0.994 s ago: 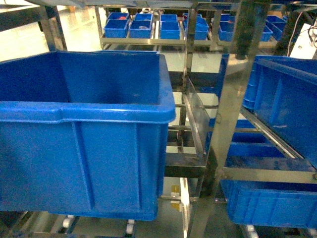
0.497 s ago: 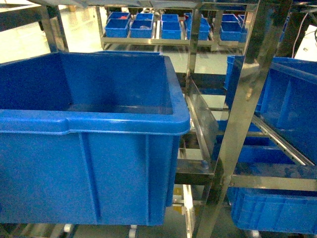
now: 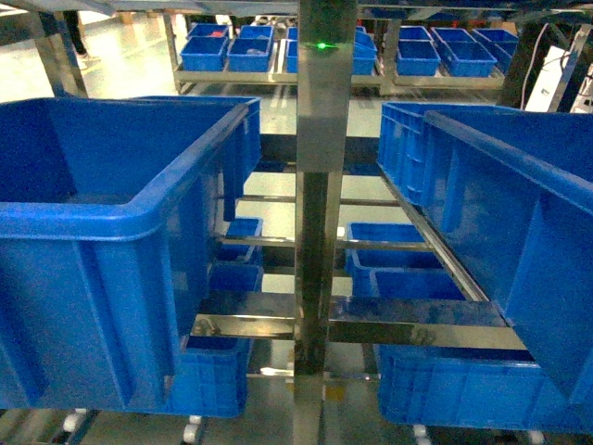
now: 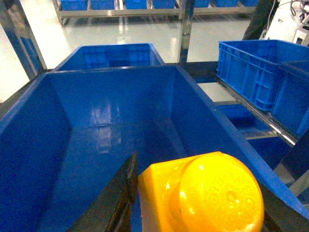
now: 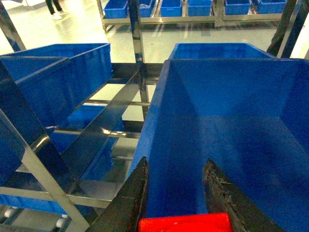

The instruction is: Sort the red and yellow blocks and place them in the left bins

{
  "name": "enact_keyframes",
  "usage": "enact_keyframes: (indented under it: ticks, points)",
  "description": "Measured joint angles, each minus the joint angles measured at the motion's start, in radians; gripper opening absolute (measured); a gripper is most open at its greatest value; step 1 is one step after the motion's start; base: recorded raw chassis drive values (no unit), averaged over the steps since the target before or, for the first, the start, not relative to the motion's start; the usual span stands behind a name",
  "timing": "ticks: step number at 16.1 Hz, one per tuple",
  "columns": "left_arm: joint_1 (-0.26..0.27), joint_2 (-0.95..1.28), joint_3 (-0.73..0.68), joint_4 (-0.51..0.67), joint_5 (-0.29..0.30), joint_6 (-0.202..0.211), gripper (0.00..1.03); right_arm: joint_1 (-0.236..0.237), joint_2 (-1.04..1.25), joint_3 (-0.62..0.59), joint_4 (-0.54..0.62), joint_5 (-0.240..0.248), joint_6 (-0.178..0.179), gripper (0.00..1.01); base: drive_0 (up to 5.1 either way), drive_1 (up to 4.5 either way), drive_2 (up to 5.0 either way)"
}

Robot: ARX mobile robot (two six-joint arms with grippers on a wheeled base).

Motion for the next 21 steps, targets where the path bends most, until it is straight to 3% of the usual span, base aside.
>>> enact_keyframes:
  ticks: [16,21]
  points:
    - [-0.001,0.0,0.0,0.001,-0.002,0.0,0.46,0.003,0.002,0.0,0.001,-0.001,0.0,0.28,0.0,0.0,0.0]
    - [-0.001,0.0,0.0,0.002,-0.002,0.0,0.46,-0.011,0.079,0.084,0.006,-0.004,0.0,0.28,0.0,0.0,0.0]
